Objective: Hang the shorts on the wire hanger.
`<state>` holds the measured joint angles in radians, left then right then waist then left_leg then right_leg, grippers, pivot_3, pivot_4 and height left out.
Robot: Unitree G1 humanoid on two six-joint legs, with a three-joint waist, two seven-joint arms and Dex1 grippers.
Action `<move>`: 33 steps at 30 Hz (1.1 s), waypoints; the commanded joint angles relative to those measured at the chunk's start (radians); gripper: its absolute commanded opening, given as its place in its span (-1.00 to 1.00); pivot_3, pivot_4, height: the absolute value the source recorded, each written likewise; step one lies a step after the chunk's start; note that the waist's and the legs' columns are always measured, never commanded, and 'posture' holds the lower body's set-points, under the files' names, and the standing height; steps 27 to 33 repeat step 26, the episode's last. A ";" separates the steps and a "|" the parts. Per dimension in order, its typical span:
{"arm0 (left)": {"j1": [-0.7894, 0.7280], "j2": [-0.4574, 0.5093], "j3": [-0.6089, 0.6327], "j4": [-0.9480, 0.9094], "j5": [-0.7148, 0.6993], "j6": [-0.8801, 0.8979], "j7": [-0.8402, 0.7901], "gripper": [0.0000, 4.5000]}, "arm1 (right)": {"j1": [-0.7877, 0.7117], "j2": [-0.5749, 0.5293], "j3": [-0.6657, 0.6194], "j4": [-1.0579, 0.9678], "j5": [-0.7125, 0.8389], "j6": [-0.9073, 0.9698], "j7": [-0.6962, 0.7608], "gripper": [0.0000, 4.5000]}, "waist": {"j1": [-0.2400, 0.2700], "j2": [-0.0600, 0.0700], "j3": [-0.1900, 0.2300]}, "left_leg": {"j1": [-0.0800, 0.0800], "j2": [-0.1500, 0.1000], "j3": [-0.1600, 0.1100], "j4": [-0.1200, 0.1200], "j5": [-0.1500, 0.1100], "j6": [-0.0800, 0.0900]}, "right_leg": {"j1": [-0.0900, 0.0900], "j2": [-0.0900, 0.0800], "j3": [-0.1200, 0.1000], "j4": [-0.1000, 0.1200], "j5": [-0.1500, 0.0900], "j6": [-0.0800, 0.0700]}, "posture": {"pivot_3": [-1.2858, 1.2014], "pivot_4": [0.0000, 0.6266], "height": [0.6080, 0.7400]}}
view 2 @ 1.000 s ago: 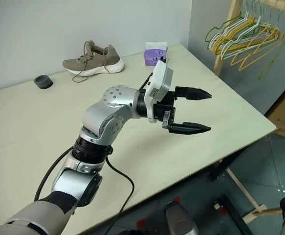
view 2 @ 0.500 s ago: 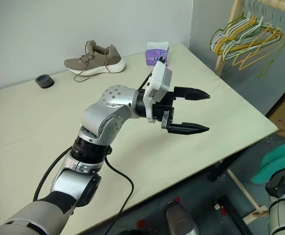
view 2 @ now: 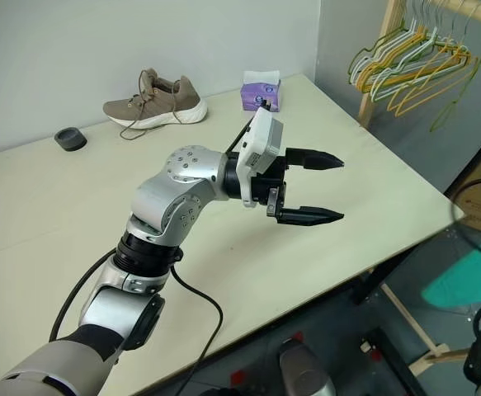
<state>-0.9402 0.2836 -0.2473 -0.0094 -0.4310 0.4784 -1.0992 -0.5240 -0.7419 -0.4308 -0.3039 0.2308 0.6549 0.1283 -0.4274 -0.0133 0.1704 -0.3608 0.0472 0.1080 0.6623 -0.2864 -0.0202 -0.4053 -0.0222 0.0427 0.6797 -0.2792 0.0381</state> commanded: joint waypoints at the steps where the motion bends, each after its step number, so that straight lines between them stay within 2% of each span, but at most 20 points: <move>1: 0.048 0.073 0.082 -0.019 0.065 -0.008 0.111 1.00 | 0.058 0.057 0.087 -0.111 0.119 0.018 0.140 1.00 | 0.000 0.000 0.000 | 0.000 0.000 0.000 0.000 0.000 0.000 | 0.000 0.000 0.000 0.000 0.000 0.000 | -0.26 -0.66 1.00; 4: 0.086 0.111 0.125 -0.022 0.101 0.015 0.215 1.00 | 0.076 0.086 0.141 -0.121 0.135 -0.002 0.192 1.00 | 0.009 0.000 0.000 | 0.000 0.000 0.000 0.001 0.000 0.000 | 0.000 -0.001 0.000 0.001 0.000 0.000 | -0.23 -0.67 1.00; 8: 0.195 0.167 0.248 -0.018 0.213 0.030 0.468 1.00 | 0.092 0.137 0.286 -0.088 0.148 -0.086 0.326 1.00 | 0.021 -0.007 -0.004 | -0.001 0.000 0.000 0.002 0.000 0.000 | 0.000 -0.002 -0.001 0.000 0.000 0.000 | -0.19 -0.69 1.00; 11: 0.332 0.151 0.392 -0.047 0.281 0.051 0.714 1.00 | 0.092 0.218 0.418 0.023 0.072 -0.203 0.350 1.00 | 0.032 -0.012 -0.011 | -0.001 0.001 -0.002 0.001 0.000 0.000 | -0.001 -0.002 -0.002 0.001 0.001 0.000 | -0.14 -0.72 1.00; 15: 0.502 0.132 0.406 -0.131 0.417 0.069 0.917 1.00 | 0.072 0.335 0.493 0.189 0.013 -0.334 0.349 1.00 | 0.085 -0.017 -0.015 | 0.000 0.001 -0.003 0.001 0.000 0.000 | -0.002 -0.004 -0.004 0.001 0.004 -0.005 | -0.09 -0.74 1.00; 19: 0.627 0.054 0.471 -0.179 0.400 0.051 1.008 1.00 | 0.057 0.440 0.503 0.305 0.024 -0.377 0.361 1.00 | 0.168 -0.023 -0.019 | -0.004 0.000 -0.004 0.002 0.000 0.000 | -0.005 -0.007 -0.006 0.001 0.005 -0.007 | -0.03 -0.74 1.00; 21: 0.647 0.034 0.495 -0.178 0.398 0.047 1.036 1.00 | 0.055 0.462 0.504 0.337 0.014 -0.402 0.367 1.00 | 0.224 -0.027 -0.022 | -0.005 0.000 -0.005 0.002 -0.001 0.001 | -0.006 -0.008 -0.008 0.001 0.005 -0.007 | -0.02 -0.74 1.00; 25: 0.656 0.004 0.539 -0.161 0.354 0.026 1.046 1.00 | 0.038 0.483 0.500 0.398 0.000 -0.443 0.367 1.00 | 0.302 -0.031 -0.025 | -0.006 0.000 -0.005 0.002 -0.001 0.001 | -0.006 -0.009 -0.010 0.000 0.005 -0.008 | 0.00 -0.72 1.00; 33: 0.659 0.001 0.535 -0.163 0.337 -0.001 1.022 1.00 | 0.035 0.482 0.498 0.408 -0.003 -0.449 0.368 1.00 | 0.302 -0.031 -0.025 | -0.006 -0.001 -0.004 0.002 -0.002 0.002 | -0.006 -0.009 -0.010 0.000 0.006 -0.008 | 0.00 -0.71 1.00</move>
